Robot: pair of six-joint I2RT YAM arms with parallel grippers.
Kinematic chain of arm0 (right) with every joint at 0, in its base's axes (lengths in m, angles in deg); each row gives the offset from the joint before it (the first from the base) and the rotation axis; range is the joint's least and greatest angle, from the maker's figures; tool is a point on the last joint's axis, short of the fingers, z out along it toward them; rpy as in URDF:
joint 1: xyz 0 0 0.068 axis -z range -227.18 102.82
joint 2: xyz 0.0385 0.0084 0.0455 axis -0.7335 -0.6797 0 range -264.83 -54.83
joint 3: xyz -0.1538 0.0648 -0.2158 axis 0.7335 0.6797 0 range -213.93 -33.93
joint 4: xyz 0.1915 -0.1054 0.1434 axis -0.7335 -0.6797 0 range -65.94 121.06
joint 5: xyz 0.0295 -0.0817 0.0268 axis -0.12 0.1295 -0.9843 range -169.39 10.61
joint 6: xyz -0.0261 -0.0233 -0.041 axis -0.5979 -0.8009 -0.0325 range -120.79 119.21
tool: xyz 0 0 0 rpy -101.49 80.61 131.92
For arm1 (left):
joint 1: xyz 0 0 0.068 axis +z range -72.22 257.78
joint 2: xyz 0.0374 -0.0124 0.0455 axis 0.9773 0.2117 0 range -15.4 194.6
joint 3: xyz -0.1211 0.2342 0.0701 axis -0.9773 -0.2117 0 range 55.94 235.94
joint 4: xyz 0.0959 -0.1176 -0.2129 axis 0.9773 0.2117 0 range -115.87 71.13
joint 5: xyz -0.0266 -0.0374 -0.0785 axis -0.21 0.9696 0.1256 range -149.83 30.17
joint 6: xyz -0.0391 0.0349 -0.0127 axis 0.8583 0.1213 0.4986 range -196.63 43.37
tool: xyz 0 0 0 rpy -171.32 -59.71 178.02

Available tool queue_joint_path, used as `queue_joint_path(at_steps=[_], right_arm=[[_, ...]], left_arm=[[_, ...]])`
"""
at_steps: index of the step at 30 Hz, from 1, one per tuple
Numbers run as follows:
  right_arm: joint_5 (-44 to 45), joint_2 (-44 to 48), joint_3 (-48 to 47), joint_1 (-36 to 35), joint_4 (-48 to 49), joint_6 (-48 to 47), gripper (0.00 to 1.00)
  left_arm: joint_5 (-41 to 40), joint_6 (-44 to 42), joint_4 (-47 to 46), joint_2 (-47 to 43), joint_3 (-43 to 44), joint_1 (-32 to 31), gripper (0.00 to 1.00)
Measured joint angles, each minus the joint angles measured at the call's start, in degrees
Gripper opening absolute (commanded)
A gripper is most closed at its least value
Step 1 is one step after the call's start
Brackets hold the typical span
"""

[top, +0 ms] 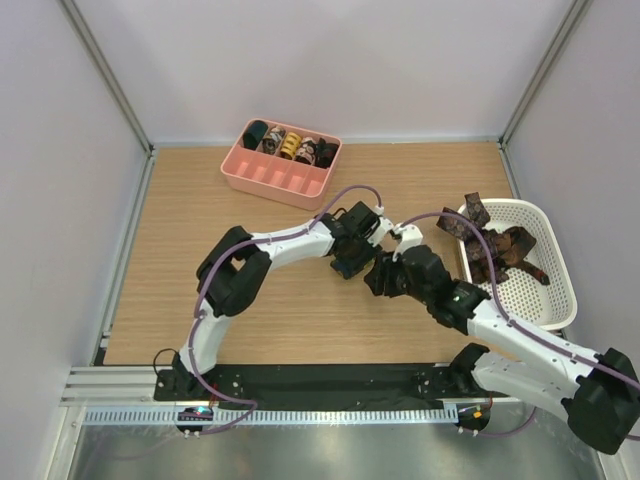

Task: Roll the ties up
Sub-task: Roll the tie

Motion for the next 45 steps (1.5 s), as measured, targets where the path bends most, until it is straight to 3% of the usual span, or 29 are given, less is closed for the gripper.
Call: queue_joint_path(at_steps=[3,8,11,15,18,19,21,27,37,45], right_arm=[[4.92,-1.4,-0.39,-6.29,-0.79,-1.86,0.55],[16.85,-6.62,-2.89,-23.98,-2.14,-8.0,0.56],[22.82,-10.34,-5.55,-32.37,-2.16,-12.31,0.61],[30.62,-20.9,-12.74,-39.36,-3.58,-18.25,0.68],[36.3,-32.02,-21.29,-42.51,-6.38,-21.77,0.8],[38.32,-36.04,-24.28,-43.25,-7.37,-22.93,0.87],[42.71,-43.32,-29.66,-44.19,-9.31,-24.9,0.92],[51.25,-59.34,-40.0,-43.12,-17.55,-29.22,0.9],[54.03,-62.36,-43.32,-35.47,-20.37,-33.83,0.86],[55.08,-66.45,-44.0,-33.51,-20.04,-36.63,0.86]], left_arm=[[0.2,-0.17,2.4,1.05,2.14,0.02,0.24],[0.7,-0.46,6.01,2.73,5.42,0.11,0.25],[0.92,-0.59,7.61,3.5,6.91,0.11,0.24],[1.11,-0.96,9.11,4.24,8.31,0.13,0.24],[1.2,-1.31,10.1,4.7,9.18,0.13,0.24],[1.25,-1.38,10.29,4.79,9.4,0.13,0.24],[1.38,-1.57,10.93,5.07,9.94,0.13,0.24],[2.58,-1.84,13.73,6.45,12.59,0.48,0.24],[2.8,-2.23,18.69,7.87,15.56,0.5,0.25],[3.13,-2.19,22.25,8.9,17.64,0.5,0.25]])
